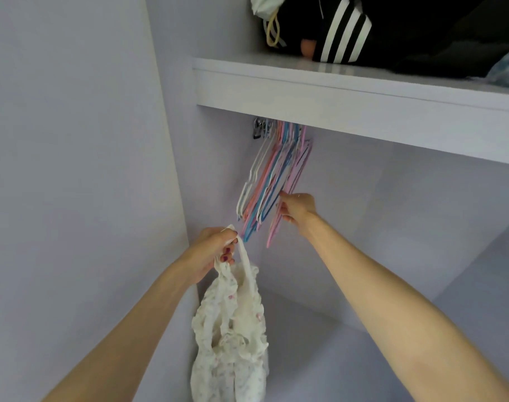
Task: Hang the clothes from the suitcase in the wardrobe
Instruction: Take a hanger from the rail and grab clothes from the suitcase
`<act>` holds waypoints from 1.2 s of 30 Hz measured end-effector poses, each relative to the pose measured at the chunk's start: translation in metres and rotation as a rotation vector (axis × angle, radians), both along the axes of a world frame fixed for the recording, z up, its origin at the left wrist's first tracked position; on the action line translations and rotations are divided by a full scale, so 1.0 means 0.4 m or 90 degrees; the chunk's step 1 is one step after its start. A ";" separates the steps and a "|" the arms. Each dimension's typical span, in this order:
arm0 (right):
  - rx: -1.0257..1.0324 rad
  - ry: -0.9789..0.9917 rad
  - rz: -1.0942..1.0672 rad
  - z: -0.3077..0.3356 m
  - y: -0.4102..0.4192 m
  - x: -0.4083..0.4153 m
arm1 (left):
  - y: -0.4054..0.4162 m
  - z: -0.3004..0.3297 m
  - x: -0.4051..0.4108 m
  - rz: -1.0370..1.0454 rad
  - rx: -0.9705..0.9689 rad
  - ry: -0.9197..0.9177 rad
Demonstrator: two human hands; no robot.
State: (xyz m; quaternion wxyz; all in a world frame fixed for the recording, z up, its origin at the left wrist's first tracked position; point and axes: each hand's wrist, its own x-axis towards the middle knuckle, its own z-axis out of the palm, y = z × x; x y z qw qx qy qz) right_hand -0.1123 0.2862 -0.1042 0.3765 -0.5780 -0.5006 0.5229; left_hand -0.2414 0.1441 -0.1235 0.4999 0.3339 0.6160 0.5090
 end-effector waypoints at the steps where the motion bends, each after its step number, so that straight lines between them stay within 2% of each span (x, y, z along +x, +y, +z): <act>1: 0.009 0.003 -0.005 0.000 0.004 0.000 | 0.000 0.000 -0.002 -0.003 0.004 -0.002; 6: 0.062 -0.068 -0.033 0.007 0.016 0.014 | 0.002 -0.002 -0.017 0.000 -0.006 0.004; 10: 0.063 -0.009 -0.085 0.028 0.018 0.037 | 0.004 -0.002 -0.012 -0.003 -0.010 0.011; 16: 0.172 -0.039 -0.194 0.053 0.020 0.093 | 0.005 0.001 0.009 -0.023 0.002 0.032; 22: 0.230 -0.060 -0.203 0.046 -0.017 0.145 | -0.015 0.002 0.025 -0.077 -0.017 0.104; 27: 0.256 -0.071 -0.208 0.031 -0.065 0.193 | -0.043 -0.005 0.049 -0.077 -0.043 0.102; 30: 0.242 -0.069 -0.176 0.024 -0.104 0.216 | -0.062 -0.013 0.059 -0.085 -0.034 0.042; 32: 0.183 -0.053 -0.167 0.007 -0.142 0.233 | -0.075 -0.017 0.068 -0.088 -0.027 0.026; 36: 0.114 -0.026 -0.253 -0.052 -0.253 0.272 | -0.108 -0.036 0.095 -0.117 -0.036 0.041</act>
